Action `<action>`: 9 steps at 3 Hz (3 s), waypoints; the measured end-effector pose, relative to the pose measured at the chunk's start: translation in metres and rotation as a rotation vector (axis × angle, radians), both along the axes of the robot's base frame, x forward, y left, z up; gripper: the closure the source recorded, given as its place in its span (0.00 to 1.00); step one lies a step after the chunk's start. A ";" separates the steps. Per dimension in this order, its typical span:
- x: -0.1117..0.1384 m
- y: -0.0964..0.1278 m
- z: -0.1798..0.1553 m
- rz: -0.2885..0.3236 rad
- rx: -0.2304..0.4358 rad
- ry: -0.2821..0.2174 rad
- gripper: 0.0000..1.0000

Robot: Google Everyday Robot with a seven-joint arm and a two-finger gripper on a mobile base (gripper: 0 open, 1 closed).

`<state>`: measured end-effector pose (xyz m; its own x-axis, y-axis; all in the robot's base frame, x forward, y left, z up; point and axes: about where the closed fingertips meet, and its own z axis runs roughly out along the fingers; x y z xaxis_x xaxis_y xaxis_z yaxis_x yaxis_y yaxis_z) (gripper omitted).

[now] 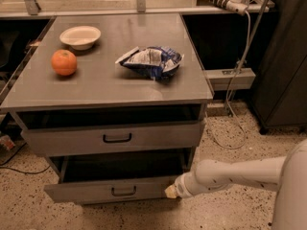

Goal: Close middle drawer

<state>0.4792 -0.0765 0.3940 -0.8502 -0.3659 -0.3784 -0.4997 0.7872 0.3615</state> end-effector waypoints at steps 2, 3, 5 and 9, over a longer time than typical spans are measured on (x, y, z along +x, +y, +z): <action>0.029 0.012 -0.002 0.018 0.013 -0.015 1.00; 0.044 0.020 -0.004 0.037 0.015 -0.024 1.00; 0.072 0.045 -0.003 0.094 0.015 -0.056 1.00; -0.004 -0.027 0.022 -0.103 -0.049 0.029 1.00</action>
Offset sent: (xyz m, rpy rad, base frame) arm 0.0492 0.0185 -0.0013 0.0243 -0.0309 0.0280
